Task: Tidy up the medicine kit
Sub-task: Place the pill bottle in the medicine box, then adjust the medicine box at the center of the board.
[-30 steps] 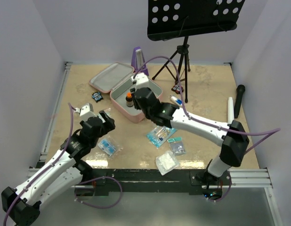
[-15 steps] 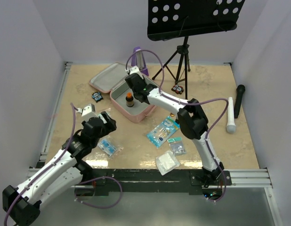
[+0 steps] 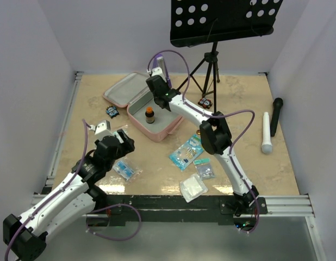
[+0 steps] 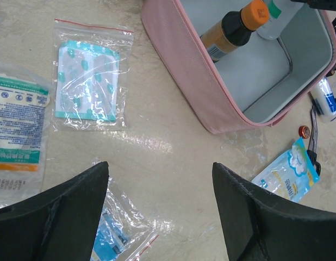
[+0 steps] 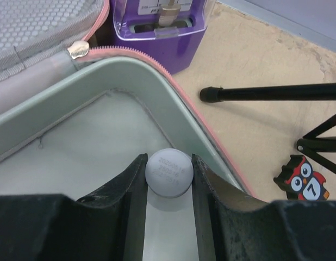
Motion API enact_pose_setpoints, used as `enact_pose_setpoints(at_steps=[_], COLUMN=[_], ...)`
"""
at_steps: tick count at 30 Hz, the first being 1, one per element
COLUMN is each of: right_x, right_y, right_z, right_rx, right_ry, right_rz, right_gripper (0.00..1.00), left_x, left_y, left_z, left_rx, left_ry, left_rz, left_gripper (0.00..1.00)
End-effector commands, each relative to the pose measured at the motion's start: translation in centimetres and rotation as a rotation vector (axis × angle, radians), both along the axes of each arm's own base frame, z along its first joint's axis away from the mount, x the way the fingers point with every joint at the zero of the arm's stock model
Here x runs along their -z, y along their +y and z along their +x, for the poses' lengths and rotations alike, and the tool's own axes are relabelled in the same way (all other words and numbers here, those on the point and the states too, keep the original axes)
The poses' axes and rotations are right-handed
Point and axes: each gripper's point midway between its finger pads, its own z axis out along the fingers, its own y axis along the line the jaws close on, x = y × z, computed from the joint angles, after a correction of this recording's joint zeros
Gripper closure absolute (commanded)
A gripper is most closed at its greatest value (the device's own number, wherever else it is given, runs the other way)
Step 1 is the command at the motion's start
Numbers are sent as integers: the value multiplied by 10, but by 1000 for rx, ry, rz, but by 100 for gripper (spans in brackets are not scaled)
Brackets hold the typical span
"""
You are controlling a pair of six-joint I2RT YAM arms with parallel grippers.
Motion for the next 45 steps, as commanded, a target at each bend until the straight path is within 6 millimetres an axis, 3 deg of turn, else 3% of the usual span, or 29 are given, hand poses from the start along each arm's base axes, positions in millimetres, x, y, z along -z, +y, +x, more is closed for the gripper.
enact_pose_setpoints(at_steps=[1,4,8,14,20,22,26,32,34,36,40,43,45], right_x=[5,-6,-34,-71,-83,-102,-134,-152,-144,-122,-91,-84,-91], right_y=[2,7,13,14,13,10,-5,-30,-26,-28,-31,-31,-30], right_z=[6,9,11,6,10,5,-15,-66,-86,-101,-113,-119,-116], right_rx=[-3,1,-5,-16,-4,0,8,-25,-82,-84,-67,-82,-85], right_ry=[19,-2,-45,-93,-109,-145,-195,-214,-197,-166,-100,-83,-111], right_rz=[18,68,131,199,203,241,311,423,472,461,454,463,470], right_gripper=[86,54,35,31,31,30,30,35,37,37,39,39,38], left_x=[0,2,2,0,-3,-5,-11,-20,-26,-24,-29,-27,-24], left_y=[-2,-2,-2,-7,-10,-9,-8,-20,-26,-31,-39,-45,-47], left_z=[3,3,4,7,8,8,10,23,32,41,61,70,72], left_rx=[6,6,-3,5,12,8,3,13,7,-16,-63,-69,-71], left_ry=[-11,-6,-3,-12,3,1,-21,-32,-39,-25,-11,22,34], left_rz=[-7,-4,-9,-27,-25,-22,-24,-48,-65,-71,-97,-86,-84], left_gripper=[19,19,19,19,20,20,20,20,19,18,15,16,16])
